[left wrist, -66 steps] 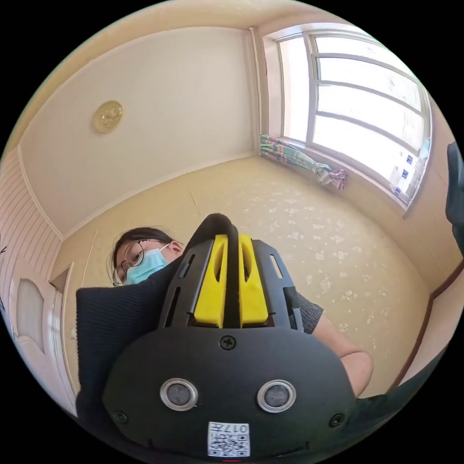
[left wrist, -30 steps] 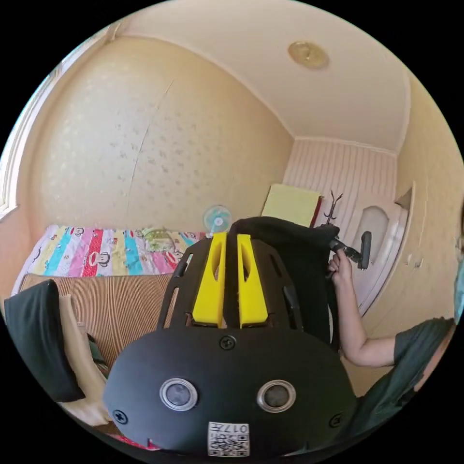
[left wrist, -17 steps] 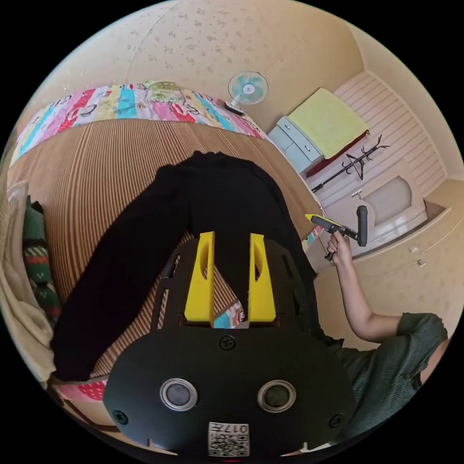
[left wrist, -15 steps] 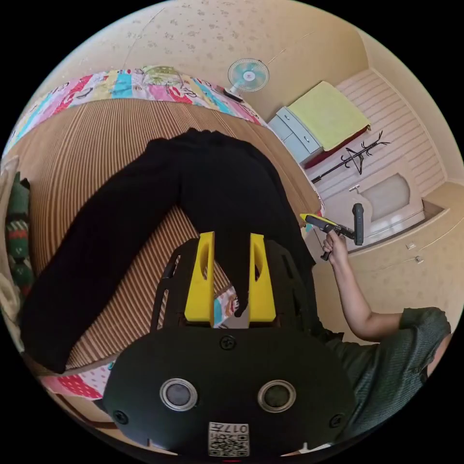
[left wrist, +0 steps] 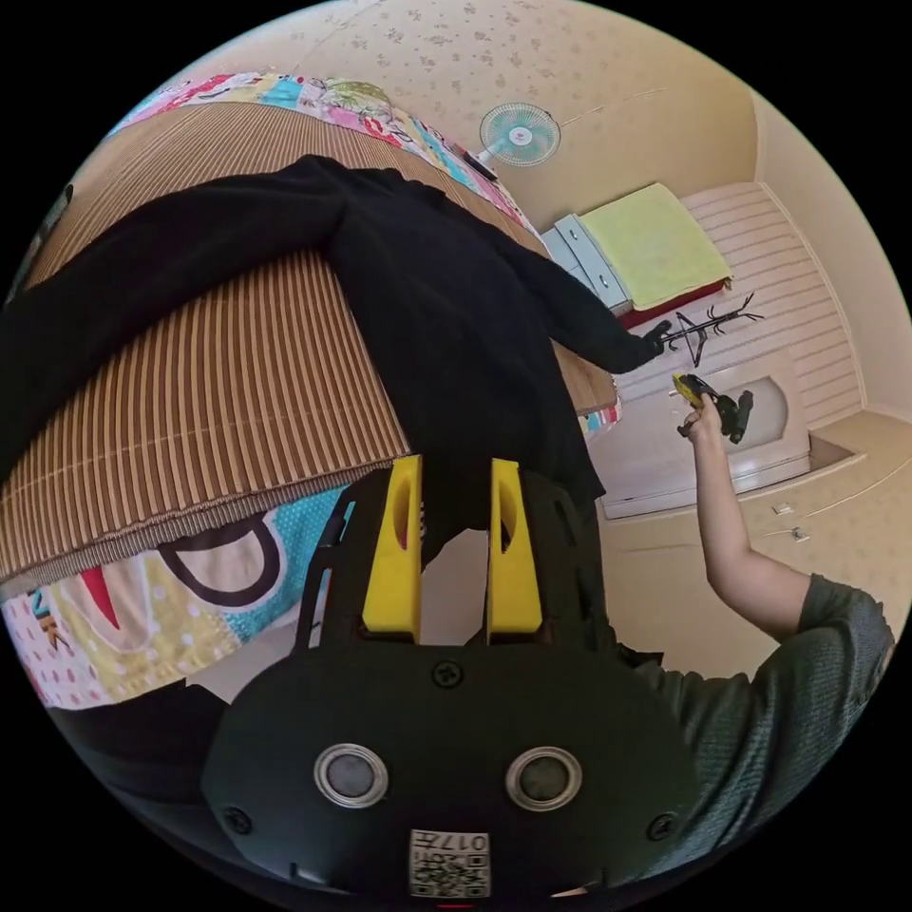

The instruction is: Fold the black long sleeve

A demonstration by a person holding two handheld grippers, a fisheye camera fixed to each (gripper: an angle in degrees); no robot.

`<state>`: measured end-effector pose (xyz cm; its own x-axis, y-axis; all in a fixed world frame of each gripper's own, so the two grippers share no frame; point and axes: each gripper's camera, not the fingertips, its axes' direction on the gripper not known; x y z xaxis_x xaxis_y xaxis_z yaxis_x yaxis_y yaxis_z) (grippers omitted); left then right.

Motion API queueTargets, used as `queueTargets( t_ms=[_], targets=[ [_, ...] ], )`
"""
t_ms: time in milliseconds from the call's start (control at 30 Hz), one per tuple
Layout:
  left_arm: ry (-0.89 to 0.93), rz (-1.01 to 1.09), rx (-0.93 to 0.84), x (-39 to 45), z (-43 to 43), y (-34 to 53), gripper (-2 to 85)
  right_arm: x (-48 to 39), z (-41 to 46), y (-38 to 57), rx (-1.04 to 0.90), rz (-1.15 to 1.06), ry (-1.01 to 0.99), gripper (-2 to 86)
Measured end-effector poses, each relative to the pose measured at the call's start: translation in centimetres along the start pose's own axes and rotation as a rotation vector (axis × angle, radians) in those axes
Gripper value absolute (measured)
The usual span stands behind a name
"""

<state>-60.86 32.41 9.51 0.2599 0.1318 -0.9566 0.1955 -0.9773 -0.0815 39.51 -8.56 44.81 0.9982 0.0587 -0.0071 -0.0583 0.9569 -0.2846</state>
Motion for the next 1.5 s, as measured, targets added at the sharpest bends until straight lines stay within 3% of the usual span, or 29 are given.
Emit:
queueTargets(
  t_ms=[133,367,500,567,633,767,867,1067,1133,1267,1333,1367,1500],
  targets=[
    [-0.001,-0.01,-0.014,0.0,1.6,-0.4,10.9,-4.3,5.0,5.4,-0.163,-0.218,-0.191,7.2],
    [-0.134,0.071,-0.175,0.5,1.1,-1.3,2.1,-14.0,12.0,16.7,-0.42,-0.59,-0.263,6.1],
    [-0.215,0.033,-0.101,-0.8,-4.5,3.2,0.4,-16.4,12.9,21.6,-0.486,-0.663,-0.152,2.2],
    [-0.238,0.001,-0.105,-2.3,-6.2,6.2,0.2,-17.8,11.3,24.2,-0.44,-0.82,-0.059,1.4],
    [-0.176,-0.053,-0.08,-4.1,-7.7,9.6,0.3,-18.9,10.8,27.1,-0.538,-0.939,0.008,0.8],
    [-0.117,-0.204,0.153,-7.4,-13.0,17.6,1.1,-17.8,10.0,28.8,-0.626,-0.946,-0.013,0.5],
    [-0.116,-0.347,0.419,-10.1,-18.8,22.4,9.5,-16.6,8.5,27.8,-0.561,-0.916,-0.132,0.4],
    [-0.501,-0.503,0.749,-13.4,-27.3,25.4,16.7,-18.6,8.9,24.4,-0.443,-0.919,-0.172,0.3],
    [-0.595,-0.547,0.782,-15.0,-28.0,25.3,16.8,-20.0,9.5,23.5,-0.432,-0.908,-0.241,0.3],
    [-0.4,-0.699,0.705,-20.8,-26.5,25.1,15.0,-21.4,10.6,23.3,-0.463,-0.882,-0.328,0.3],
    [-0.42,-0.667,0.684,-20.5,-26.4,25.8,9.5,-21.4,11.3,23.8,-0.474,-0.871,-0.359,0.3],
    [-0.332,-0.624,0.671,-20.5,-26.2,26.3,5.4,-21.4,11.6,23.9,-0.477,-0.869,-0.357,0.3],
    [-0.236,-0.565,0.786,-15.7,-26.4,31.4,4.7,-20.5,14.0,23.3,-0.512,-0.78,-0.267,0.2]
  ],
)
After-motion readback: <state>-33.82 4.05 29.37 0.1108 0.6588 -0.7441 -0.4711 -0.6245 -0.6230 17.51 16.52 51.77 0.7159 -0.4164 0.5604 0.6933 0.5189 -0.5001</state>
